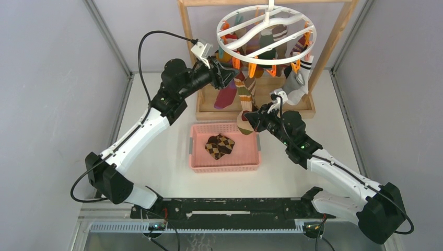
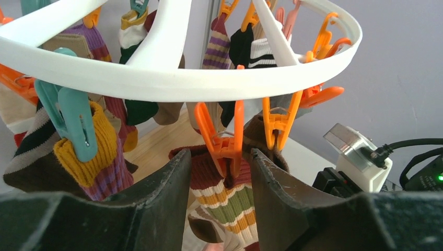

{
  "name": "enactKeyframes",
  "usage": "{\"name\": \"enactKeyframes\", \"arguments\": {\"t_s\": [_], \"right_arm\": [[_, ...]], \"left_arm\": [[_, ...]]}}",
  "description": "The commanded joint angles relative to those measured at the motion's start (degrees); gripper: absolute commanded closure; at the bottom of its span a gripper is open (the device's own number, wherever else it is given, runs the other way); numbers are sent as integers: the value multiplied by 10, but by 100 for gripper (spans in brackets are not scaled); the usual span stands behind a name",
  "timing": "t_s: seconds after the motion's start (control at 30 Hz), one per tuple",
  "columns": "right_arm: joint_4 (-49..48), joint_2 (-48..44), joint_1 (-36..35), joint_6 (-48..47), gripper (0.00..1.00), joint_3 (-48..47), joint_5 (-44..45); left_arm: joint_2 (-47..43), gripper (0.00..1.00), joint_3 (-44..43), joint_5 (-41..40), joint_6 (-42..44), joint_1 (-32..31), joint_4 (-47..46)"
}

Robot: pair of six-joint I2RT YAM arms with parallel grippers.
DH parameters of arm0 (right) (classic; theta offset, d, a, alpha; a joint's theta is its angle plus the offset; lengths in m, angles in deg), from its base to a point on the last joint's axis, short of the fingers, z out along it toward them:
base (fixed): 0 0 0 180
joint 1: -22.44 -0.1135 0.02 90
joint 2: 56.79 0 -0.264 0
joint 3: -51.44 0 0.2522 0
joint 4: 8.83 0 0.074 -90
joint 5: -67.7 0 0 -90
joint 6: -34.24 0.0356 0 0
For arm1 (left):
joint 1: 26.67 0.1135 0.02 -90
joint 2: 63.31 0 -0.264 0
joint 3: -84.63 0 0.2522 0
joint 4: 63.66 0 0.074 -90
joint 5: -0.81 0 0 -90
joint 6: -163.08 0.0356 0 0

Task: Remove the socks clipped to the hanger
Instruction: Remove the sock from the hanger.

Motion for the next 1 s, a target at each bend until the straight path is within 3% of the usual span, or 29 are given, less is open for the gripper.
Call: {"name": "enactKeyframes", "arguments": {"t_s": [0.0,0.5,0.97], "right_arm": [[-24,0,-1,-10,87,-9,-3],[-23,6,5,-10,87,-9,-9],[-26,19,6,-8,87,-9,-12]], "left_arm": [[2,50,-44,18,-21,2,-50],[23,52,-53,24,-49,2,-100],[36,64,-60,31,-56,2,-108]]}}
